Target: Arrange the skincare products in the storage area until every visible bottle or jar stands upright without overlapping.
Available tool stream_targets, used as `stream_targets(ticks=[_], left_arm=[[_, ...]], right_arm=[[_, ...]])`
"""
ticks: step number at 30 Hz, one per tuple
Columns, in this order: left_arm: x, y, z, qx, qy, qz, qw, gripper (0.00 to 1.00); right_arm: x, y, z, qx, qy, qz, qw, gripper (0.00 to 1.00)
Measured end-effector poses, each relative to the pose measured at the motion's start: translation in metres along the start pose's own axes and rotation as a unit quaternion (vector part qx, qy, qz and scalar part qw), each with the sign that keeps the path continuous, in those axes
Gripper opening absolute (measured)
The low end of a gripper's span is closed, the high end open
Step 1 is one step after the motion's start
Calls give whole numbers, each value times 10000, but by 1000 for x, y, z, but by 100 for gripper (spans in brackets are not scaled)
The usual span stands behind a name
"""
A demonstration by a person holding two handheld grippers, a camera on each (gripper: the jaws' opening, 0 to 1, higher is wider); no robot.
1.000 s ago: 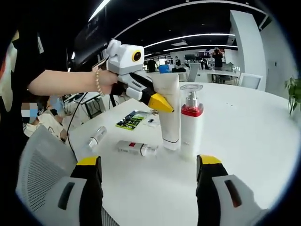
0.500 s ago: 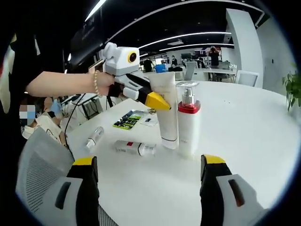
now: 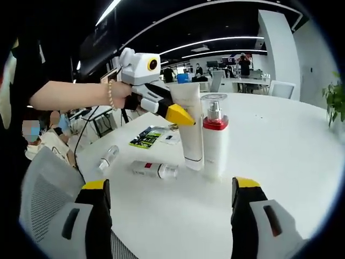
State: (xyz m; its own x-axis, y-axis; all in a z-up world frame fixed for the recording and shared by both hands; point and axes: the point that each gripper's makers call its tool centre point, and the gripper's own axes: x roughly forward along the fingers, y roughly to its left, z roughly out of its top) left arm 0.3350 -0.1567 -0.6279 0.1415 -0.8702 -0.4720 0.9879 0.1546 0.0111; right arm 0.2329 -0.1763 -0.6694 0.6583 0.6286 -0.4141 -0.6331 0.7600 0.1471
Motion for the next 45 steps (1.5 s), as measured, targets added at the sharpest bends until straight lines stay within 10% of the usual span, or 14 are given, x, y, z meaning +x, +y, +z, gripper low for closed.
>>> stream_targets(ticks=[23, 45], left_arm=[[-47, -11, -36, -964, 546, 763, 9909, 78], [-96, -48, -58, -1795, 471, 1574, 9699, 99]], right_arm=[[-5, 10, 18, -19, -194, 170, 9997, 96], [-19, 14, 17, 29, -208, 351, 9992, 97]])
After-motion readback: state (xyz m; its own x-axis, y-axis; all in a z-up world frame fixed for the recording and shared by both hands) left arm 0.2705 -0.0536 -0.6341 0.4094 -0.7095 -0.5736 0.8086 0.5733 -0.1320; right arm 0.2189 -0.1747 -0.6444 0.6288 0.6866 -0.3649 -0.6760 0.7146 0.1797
